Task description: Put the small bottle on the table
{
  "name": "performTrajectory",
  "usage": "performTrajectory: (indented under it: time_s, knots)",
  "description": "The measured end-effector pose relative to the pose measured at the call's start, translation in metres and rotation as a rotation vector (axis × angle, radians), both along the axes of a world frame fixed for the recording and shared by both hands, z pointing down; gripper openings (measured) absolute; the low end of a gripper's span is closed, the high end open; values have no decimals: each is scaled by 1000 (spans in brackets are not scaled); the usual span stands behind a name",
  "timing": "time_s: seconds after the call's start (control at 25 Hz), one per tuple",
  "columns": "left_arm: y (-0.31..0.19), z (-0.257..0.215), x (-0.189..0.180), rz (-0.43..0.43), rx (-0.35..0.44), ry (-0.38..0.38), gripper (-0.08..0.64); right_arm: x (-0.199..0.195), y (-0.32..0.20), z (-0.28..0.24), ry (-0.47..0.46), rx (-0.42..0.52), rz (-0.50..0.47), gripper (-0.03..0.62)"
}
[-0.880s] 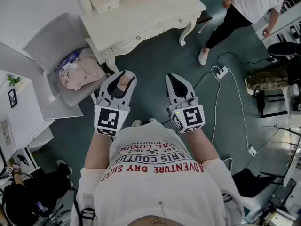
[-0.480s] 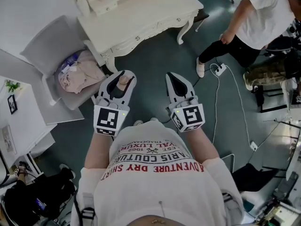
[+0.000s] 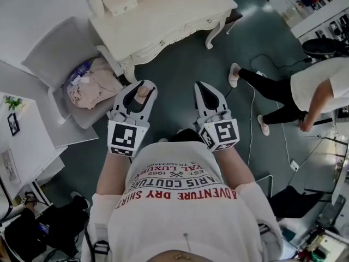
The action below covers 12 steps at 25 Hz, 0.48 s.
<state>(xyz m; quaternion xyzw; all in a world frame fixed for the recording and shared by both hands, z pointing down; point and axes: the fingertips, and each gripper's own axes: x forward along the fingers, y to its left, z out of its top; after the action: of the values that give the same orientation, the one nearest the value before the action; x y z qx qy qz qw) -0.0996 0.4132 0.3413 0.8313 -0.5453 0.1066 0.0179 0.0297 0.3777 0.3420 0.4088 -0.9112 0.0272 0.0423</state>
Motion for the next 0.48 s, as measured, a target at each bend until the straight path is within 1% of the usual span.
performTrajectory:
  time_s: [0.24,0.48]
  knots:
    - [-31,9,-6,-32,-4,-11,140,-2,-36,9,-1,-1,-24,-2]
    - [-98,21,1,-88,-22,-25,140,2,-112,16,-5,-5,-83,-1]
